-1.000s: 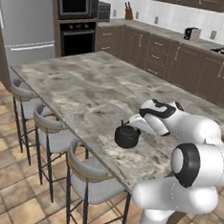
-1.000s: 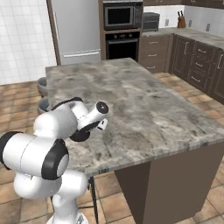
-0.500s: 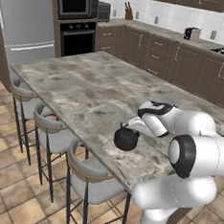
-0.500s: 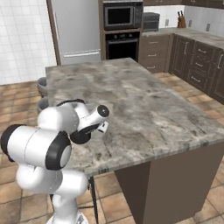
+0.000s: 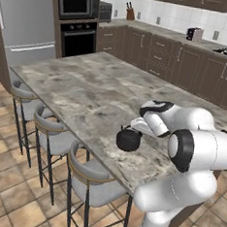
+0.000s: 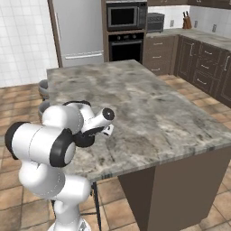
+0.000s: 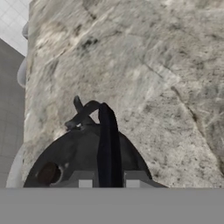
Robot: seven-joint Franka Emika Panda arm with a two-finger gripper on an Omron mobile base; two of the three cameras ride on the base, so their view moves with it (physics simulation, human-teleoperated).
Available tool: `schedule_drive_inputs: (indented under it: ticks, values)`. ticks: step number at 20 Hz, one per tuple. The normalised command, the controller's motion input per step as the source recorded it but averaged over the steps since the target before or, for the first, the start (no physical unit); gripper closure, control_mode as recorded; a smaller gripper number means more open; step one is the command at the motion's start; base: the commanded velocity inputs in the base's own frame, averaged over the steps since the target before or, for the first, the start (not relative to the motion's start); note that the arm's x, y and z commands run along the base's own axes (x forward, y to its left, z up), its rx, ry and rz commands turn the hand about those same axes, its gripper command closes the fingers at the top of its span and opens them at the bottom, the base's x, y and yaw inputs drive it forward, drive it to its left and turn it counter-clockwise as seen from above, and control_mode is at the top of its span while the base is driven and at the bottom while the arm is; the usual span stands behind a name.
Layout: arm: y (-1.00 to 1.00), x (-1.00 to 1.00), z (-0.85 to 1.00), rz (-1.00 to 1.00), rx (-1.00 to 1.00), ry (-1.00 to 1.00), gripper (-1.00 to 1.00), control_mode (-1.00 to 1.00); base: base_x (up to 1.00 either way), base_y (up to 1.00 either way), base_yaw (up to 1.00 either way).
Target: The kettle is done boiling. Turn off the stove, then wait for 300 timesteps before moving the kettle to the dining table.
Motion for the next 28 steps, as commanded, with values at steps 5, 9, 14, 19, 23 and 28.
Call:
schedule_drive_inputs:
  ticks: [5,9,14,19,23,28]
  values:
    - [0.00,0.02,-0.18,0.00,0.00,0.00,1.00,-1.00,0.00,0.00,0.00]
    - [0.06,0.00,-0.16,0.00,0.00,0.00,-1.00,-1.00,0.00,0.00,0.00]
    - [0.01,-0.02,-0.01,0.00,0.00,0.00,-1.00,-1.00,0.00,0.00,0.00]
    - [0.00,-0.04,0.00,0.00,0.00,0.00,-1.00,-1.00,0.00,0.00,0.00]
    - [0.00,-0.03,0.00,0.00,0.00,0.00,-1.00,-1.00,0.00,0.00,0.00]
    - [0.00,0.00,0.02,-0.01,0.00,0.00,-1.00,-1.00,0.00,0.00,0.00]
